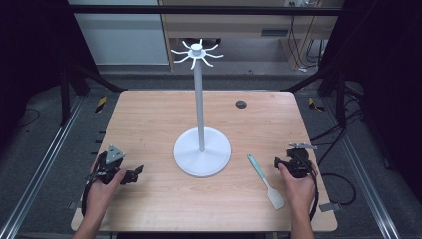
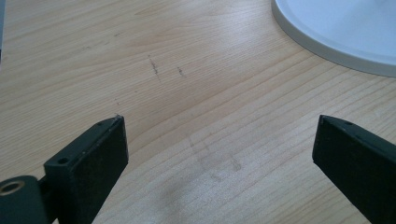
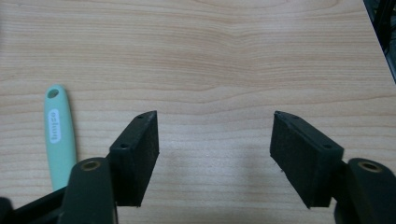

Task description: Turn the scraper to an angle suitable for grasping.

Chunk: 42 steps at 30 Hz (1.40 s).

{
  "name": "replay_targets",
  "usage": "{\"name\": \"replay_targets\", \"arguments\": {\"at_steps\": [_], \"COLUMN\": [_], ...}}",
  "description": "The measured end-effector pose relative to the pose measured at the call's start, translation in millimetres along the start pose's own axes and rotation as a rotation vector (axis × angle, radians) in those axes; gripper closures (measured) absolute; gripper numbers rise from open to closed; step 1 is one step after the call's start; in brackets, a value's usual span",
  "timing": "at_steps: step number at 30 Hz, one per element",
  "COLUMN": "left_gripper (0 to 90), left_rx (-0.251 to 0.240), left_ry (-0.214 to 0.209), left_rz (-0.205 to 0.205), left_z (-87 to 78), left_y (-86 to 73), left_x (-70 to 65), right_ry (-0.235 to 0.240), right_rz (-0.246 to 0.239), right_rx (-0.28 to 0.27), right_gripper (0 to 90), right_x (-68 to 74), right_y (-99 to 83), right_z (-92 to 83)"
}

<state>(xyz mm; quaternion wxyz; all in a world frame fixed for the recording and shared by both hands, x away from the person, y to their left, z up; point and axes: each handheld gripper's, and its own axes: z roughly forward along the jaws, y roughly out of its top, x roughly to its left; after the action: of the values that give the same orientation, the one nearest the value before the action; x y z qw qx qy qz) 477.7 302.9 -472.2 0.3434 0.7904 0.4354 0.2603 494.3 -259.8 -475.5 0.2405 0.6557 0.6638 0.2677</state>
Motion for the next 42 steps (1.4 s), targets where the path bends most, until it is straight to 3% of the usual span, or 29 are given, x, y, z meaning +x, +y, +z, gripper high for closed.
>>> {"name": "replay_targets", "arguments": {"at_steps": [2, 6, 13, 16, 18, 20, 26, 34, 42], "left_gripper": [3.2, 3.2, 3.2, 3.2, 3.2, 3.3, 3.3, 3.4, 3.5], "left_rx": [0.001, 0.004, 0.008, 0.007, 0.006, 0.009, 0.012, 0.014, 0.016], "left_ry": [0.001, 0.004, 0.007, 0.010, 0.013, 0.013, 0.011, 0.010, 0.004], "left_rz": [0.000, 0.002, 0.001, -0.005, -0.008, -0.010, -0.010, -0.003, 0.002], "left_z": [-0.1, 0.1, 0.1, -0.8, -0.9, -0.1, 0.2, 0.3, 0.8], "left_y": [-0.1, -0.2, -0.9, -1.3, -1.5, -1.8, -2.3, -1.3, -0.9], "left_x": [0.0, 0.1, 0.7, 1.8, 2.6, 3.0, 2.3, 1.4, 0.5], "right_ry": [0.000, -0.022, 0.022, 0.022, 0.029, 0.037, 0.014, 0.111, 0.153], "right_rz": [0.002, -0.062, -0.154, -0.173, -0.189, -0.185, -0.191, -0.218, -0.223], "right_rx": [-0.002, -0.031, -0.058, -0.053, -0.007, 0.023, 0.020, 0.047, 0.078], "right_gripper": [35.2, 44.1, 51.9, 52.9, 55.0, 59.0, 67.8, 81.5, 90.0], "right_x": [2.5, 16.9, 37.9, 41.9, 46.6, 49.9, 54.5, 62.6, 63.2], "right_y": [0.7, 6.1, 20.3, 25.7, 31.4, 33.9, 32.6, 24.2, 20.4], "right_z": [-0.6, -6.0, -13.7, -13.4, -8.0, -3.0, 7.0, 9.8, 13.9]}}
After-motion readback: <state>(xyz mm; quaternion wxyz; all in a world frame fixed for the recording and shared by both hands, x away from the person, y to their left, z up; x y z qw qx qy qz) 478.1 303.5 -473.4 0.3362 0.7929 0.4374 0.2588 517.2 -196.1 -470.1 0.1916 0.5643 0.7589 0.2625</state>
